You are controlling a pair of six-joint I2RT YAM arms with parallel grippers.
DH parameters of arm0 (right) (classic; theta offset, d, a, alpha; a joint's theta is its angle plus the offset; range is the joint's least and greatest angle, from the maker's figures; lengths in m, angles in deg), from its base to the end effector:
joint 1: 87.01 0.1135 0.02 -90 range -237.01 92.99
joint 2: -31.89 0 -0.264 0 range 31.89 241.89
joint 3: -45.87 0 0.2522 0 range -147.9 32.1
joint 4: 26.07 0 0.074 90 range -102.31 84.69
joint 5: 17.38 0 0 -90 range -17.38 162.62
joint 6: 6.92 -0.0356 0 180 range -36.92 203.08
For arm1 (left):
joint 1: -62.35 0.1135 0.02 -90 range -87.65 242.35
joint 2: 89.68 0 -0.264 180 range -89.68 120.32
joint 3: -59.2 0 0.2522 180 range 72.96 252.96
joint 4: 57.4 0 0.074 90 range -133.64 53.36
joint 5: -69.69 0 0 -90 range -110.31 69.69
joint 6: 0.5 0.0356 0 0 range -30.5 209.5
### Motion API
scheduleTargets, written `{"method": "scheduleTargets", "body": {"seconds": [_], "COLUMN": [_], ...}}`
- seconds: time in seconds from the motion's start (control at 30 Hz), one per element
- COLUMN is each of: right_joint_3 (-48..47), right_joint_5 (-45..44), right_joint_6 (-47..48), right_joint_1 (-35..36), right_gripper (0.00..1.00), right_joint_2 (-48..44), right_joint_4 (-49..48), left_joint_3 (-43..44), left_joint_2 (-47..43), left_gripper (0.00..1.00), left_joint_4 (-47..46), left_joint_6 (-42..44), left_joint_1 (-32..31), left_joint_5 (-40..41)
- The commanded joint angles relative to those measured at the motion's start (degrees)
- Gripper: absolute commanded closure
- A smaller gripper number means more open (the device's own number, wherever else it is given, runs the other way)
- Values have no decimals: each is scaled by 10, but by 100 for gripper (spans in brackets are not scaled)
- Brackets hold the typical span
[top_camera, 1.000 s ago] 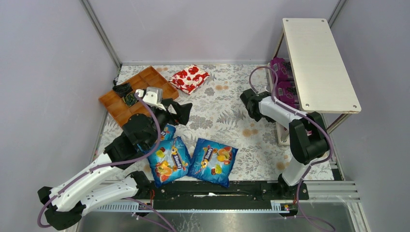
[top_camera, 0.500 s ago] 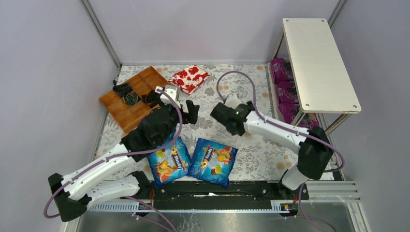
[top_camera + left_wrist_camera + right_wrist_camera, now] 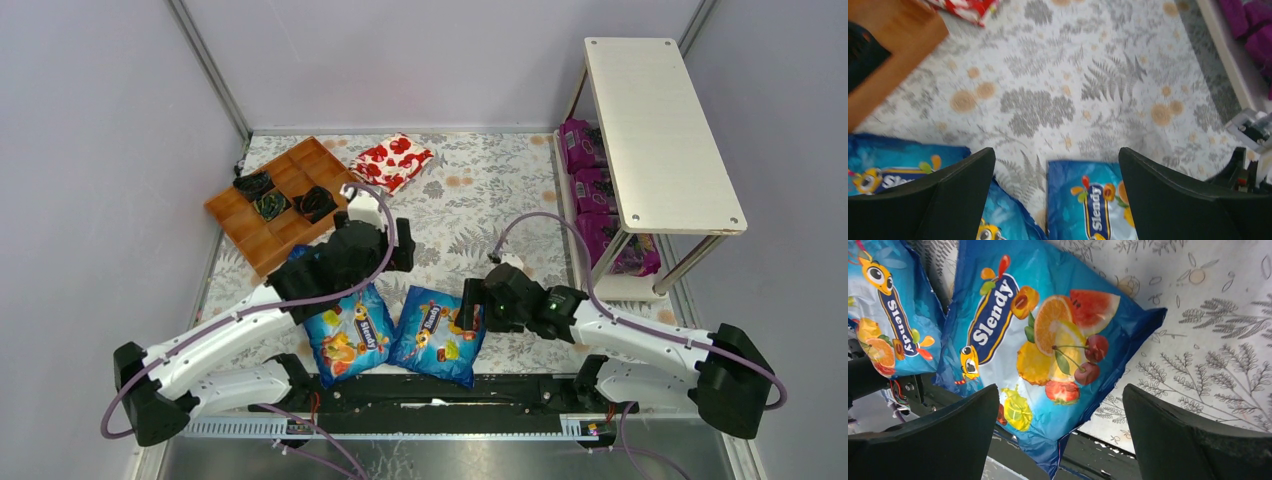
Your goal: Place and organize the candy bags onto the shelf
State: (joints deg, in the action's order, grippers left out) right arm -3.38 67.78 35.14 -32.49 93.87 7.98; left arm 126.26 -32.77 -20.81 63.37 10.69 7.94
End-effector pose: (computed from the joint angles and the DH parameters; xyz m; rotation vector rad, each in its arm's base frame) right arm 0.1284 0.1749 0.2112 -0.1023 2.5130 0.7101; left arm 0.1487 -0.1609 0.3322 0.1357 1.9891 -0.3805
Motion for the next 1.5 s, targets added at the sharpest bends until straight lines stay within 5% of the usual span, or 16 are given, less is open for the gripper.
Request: {"method": "scheduleTargets", "body": {"seconds": [0.0, 0.2, 0.4, 0.67, 1.07, 1.23, 1.47], "right_joint_3": [29, 67, 99, 213, 188, 171, 167], "right_joint_5": [52, 36, 76, 105, 103, 53, -31], "right_joint_6": [-67, -91, -94, -262, -272, -240, -189], "right_joint_1": [-2, -1, -2, -2, -2, -2, -34], "right_gripper": [0, 0, 0, 7, 17, 15, 5], "right_joint_2": [-11, -58, -60, -49, 125, 93, -47], "right_joint_4": [-59, -24, -58, -262, -472, -455, -265], "left_joint_3": [-16, -69, -107, -171, -190, -176, -133], "left_joint_2": [30, 69, 103, 142, 227, 254, 291], "left_gripper": [1, 4, 9, 31, 52, 54, 54], "left_joint_4": [68, 58, 52, -17, -138, -170, -187], "left_joint_6": [-86, -125, -150, -198, -218, -212, -176], "left_joint_1": [4, 4, 3, 4, 4, 11, 42], "left_joint_5": [-107, -247, -302, -354, -372, -356, -336]}}
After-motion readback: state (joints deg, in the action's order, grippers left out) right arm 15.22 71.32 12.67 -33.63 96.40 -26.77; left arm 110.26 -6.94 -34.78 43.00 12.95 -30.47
